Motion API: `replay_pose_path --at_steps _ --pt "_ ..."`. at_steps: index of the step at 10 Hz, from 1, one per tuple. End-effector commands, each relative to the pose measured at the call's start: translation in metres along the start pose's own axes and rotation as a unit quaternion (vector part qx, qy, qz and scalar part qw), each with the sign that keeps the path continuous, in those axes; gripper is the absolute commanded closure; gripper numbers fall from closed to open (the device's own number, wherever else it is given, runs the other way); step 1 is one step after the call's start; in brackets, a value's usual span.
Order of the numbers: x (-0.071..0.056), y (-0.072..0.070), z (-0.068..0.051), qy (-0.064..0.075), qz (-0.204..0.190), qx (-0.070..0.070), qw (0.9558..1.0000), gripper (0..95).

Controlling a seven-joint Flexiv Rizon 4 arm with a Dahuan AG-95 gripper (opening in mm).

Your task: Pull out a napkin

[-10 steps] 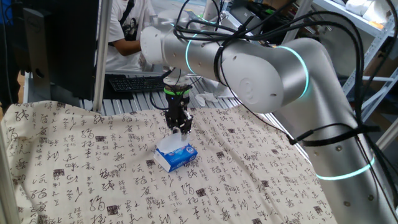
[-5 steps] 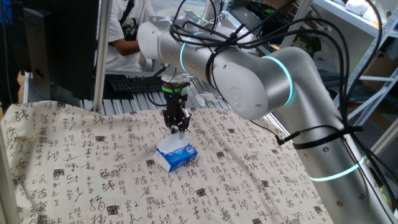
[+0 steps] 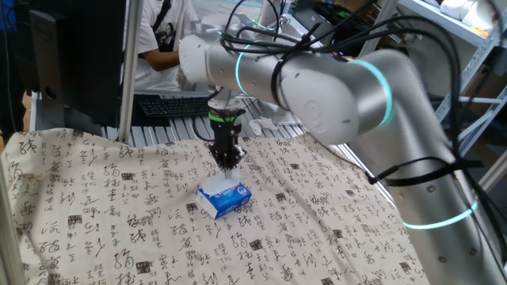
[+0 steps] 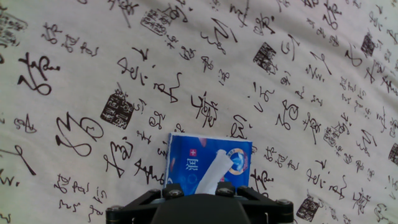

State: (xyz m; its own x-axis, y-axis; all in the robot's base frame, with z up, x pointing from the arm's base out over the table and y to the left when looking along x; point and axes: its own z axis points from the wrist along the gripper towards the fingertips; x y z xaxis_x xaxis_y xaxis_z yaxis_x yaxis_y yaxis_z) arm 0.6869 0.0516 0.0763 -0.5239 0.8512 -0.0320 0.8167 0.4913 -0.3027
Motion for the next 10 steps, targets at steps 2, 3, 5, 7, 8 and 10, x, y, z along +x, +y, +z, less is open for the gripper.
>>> replay_pose_path --at_steps 2,3,5,7,8,10 --pt "-0.002 0.006 -0.002 0.006 -0.012 0.003 0.9999 95.0" --pt "-0.002 0.004 -0.004 0.006 -0.02 -0.006 0.9998 95.0" --pt "-0.006 -0.003 -0.013 0.012 -0.031 -0.045 0.9984 95.0" --pt "-0.009 -0.011 -0.023 0.018 -0.039 -0.054 0.9977 95.0" --pt "-0.009 -0.017 -0.029 0.02 -0.045 -0.068 0.9965 95.0" --pt "-0.009 -0.024 -0.04 0.025 -0.048 -0.078 0.9955 95.0"
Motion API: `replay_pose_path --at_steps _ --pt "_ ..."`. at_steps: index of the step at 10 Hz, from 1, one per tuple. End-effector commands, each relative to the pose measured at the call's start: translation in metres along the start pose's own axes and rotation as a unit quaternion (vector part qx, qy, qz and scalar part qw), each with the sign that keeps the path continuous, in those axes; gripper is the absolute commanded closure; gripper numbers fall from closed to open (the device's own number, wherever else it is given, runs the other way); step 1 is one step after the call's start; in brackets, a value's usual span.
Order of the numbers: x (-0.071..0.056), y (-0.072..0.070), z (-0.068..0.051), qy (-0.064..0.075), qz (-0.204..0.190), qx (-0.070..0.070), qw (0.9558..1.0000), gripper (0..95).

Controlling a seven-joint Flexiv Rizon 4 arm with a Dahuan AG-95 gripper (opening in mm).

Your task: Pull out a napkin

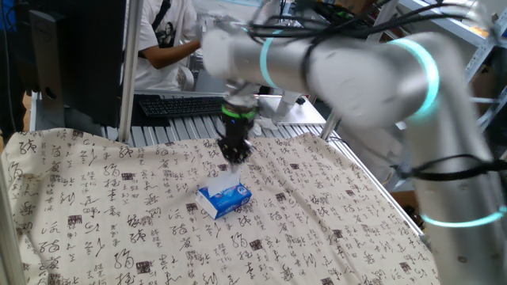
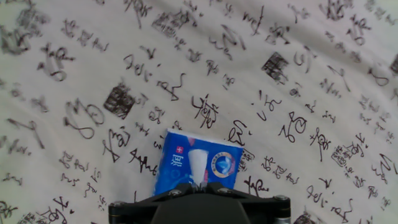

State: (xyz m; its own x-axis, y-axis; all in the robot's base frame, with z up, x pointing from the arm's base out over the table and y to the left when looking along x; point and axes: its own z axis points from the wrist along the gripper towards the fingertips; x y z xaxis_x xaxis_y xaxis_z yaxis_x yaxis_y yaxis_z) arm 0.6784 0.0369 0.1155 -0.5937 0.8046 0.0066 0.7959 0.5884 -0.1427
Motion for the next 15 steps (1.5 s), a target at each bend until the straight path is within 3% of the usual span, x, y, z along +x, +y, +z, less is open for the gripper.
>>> replay_pose_path --at_steps 1,3,6,8,11,15 --pt "0.002 0.001 -0.013 0.018 -0.005 0.003 0.9998 95.0" --pt "0.005 -0.003 -0.022 0.019 -0.009 0.002 0.9998 95.0" --pt "0.008 -0.011 -0.036 0.022 -0.018 -0.013 0.9995 95.0" --pt "0.01 -0.016 -0.048 0.024 -0.024 -0.015 0.9993 95.0" --pt "0.013 -0.027 -0.056 0.027 -0.032 -0.022 0.9989 95.0" --pt "0.014 -0.034 -0.069 0.03 -0.041 -0.021 0.9985 95.0"
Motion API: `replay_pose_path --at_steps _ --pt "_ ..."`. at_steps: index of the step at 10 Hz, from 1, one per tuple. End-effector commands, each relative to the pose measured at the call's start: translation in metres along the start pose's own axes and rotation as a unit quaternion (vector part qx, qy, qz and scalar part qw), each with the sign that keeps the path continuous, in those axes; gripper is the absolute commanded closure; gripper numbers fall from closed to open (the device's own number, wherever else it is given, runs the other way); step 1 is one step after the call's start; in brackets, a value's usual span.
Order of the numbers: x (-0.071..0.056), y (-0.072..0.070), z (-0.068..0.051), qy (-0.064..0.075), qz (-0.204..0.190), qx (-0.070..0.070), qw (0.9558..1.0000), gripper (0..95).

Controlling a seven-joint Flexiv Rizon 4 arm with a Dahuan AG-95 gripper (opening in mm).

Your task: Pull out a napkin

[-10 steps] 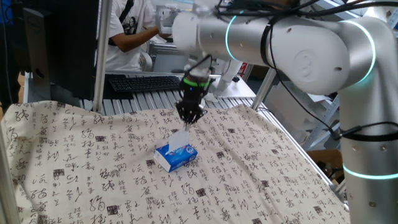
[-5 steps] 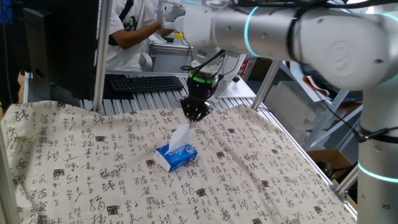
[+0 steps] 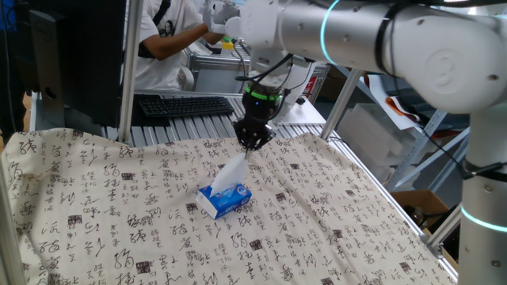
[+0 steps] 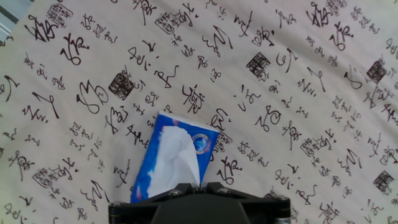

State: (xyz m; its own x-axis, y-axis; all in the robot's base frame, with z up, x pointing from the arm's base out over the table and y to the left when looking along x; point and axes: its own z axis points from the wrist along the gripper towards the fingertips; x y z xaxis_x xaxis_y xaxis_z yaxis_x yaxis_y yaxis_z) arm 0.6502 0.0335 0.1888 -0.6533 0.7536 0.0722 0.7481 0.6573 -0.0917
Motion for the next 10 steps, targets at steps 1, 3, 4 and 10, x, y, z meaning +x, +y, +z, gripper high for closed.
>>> replay_pose_path --at_steps 1,3,4,10 --pt "-0.002 0.0 -0.001 0.001 -0.005 0.003 1.0 95.0" --pt "-0.005 0.001 -0.004 0.004 -0.007 0.004 1.0 95.0" --pt "-0.008 0.002 -0.006 0.003 -0.009 0.003 1.0 95.0" --pt "-0.034 0.007 -0.024 0.009 -0.036 -0.034 0.9987 95.0"
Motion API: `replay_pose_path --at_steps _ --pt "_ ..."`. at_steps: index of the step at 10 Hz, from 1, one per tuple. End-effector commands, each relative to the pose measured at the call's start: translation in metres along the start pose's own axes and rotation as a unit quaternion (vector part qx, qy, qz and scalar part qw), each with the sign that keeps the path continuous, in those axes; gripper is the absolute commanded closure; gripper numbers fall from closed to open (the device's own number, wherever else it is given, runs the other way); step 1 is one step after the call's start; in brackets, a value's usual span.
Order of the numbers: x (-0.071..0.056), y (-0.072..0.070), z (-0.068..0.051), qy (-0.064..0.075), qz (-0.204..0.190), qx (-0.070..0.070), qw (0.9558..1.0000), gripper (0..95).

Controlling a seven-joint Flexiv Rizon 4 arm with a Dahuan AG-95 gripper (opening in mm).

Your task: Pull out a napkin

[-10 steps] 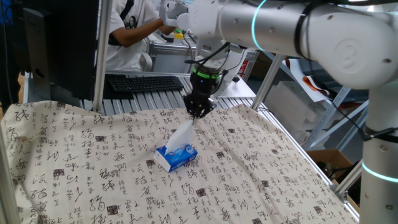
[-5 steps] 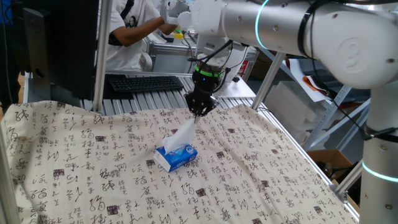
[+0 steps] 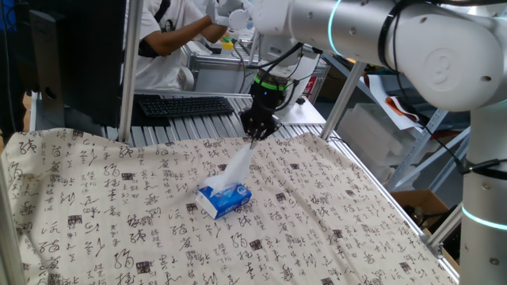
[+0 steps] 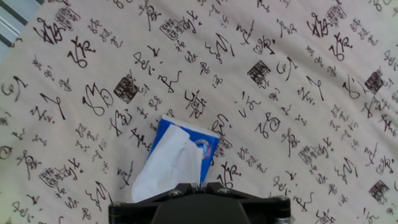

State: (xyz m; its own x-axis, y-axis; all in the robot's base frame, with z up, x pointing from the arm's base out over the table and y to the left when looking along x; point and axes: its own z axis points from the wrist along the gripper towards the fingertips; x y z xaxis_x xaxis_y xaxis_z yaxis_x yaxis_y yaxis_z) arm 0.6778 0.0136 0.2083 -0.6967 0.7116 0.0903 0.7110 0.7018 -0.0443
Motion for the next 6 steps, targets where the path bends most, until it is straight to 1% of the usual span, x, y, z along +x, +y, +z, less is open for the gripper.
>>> replay_pose_path --at_steps 1,3,6 --pt "-0.0029 0.0015 -0.0012 0.005 -0.003 -0.017 0.9998 95.0" --pt "-0.0024 0.0012 -0.0009 0.002 -0.004 -0.012 0.9999 95.0" --pt "-0.0019 0.0012 -0.0006 0.0 -0.007 -0.008 0.9999 95.0"
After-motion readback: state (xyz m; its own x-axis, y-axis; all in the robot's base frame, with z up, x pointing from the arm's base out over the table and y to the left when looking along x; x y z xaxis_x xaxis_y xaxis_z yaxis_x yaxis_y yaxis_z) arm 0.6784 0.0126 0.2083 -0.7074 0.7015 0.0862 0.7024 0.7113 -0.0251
